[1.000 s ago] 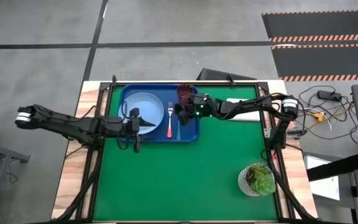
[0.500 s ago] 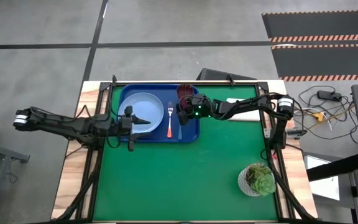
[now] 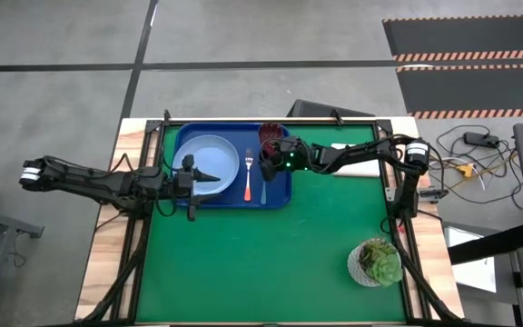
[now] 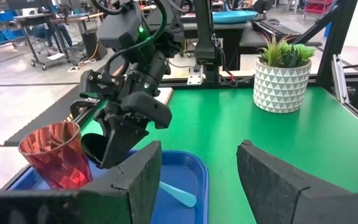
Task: Pick and place plate/cup/fork/spoon on tray
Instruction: Put the blue spoon on the blue serving tray to the right of the orange fork
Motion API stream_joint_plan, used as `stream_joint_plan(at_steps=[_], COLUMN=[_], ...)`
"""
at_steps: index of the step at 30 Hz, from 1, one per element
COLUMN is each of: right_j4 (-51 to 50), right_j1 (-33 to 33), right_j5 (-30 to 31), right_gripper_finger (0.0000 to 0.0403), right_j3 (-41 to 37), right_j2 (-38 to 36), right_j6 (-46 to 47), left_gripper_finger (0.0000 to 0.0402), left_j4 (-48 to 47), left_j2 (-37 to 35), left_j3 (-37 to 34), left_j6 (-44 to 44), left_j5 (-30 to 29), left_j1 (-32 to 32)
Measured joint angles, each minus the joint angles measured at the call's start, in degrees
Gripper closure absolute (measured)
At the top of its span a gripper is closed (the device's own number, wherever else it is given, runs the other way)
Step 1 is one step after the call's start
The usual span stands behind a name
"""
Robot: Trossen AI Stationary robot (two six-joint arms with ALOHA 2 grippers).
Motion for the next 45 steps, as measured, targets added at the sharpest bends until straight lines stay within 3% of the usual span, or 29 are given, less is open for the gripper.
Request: stream_joint_plan(at_steps=[45], right_j4=[-2.1], right_j1=[-3.3], right_j5=[1.0], right_gripper_finger=[0.0289], right_j3=[0.0], right_j2=[-0.2], right_j6=[-3.0], left_gripper_finger=[0.0212], left_j4=[0.0], left_j2=[0.1], left_j3=[0.0], left_j6=[0.1], left_j5=[0.0], left_j1=[0.0])
